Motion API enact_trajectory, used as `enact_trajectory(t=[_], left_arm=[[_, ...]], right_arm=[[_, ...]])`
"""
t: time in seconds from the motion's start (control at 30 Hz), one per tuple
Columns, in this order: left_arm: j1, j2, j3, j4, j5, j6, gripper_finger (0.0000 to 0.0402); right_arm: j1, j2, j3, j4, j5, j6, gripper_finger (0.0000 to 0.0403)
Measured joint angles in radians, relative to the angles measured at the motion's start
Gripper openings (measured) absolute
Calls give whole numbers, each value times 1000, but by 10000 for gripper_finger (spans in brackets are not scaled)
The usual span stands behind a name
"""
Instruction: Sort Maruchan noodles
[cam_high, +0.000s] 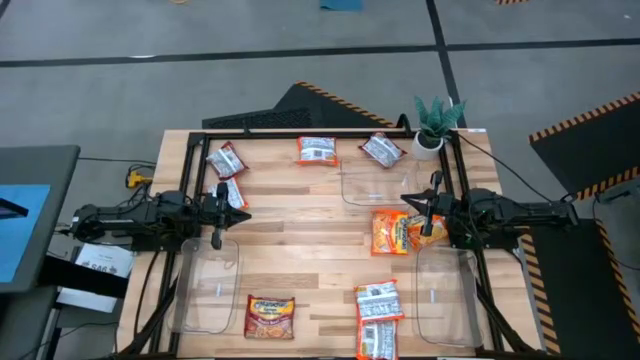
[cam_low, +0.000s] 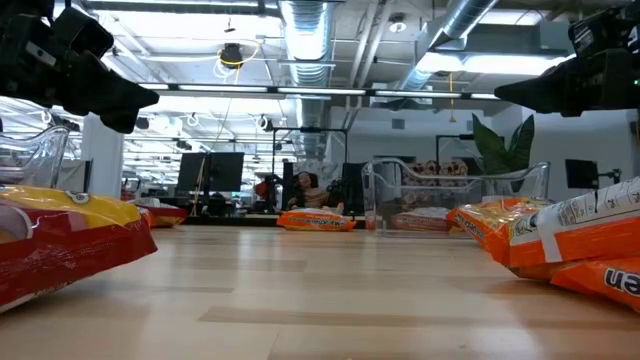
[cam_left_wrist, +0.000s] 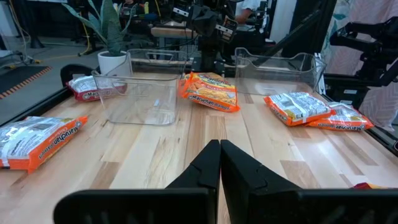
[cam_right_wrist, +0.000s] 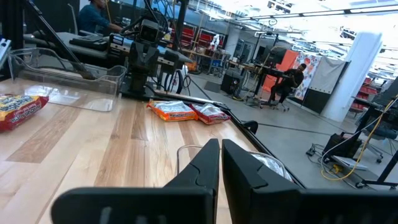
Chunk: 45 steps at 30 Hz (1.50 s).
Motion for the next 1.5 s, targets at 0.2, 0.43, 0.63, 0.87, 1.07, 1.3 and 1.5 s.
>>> enact_trajectory(t=[0.2,0.43,0.63,0.87,1.07,1.3,1.5], left_arm=[[0,0,0,0,0,0,0],[0,0,0,0,0,0,0],[0,0,0,0,0,0,0],[0,0,0,0,0,0,0],[0,0,0,0,0,0,0],[0,0,0,0,0,0,0],[0,0,0,0,0,0,0]], right_arm=[[0,0,0,0,0,0,43],[0,-2,-1,115,-54,404,43],[-14,4,-1,382,-54,463,43],[-14,147,56,470,-78,485,65],[24,398,199,278,-78,479,144],[157,624,448,-146,-80,513,230],[300,824,626,-449,-68,627,239]])
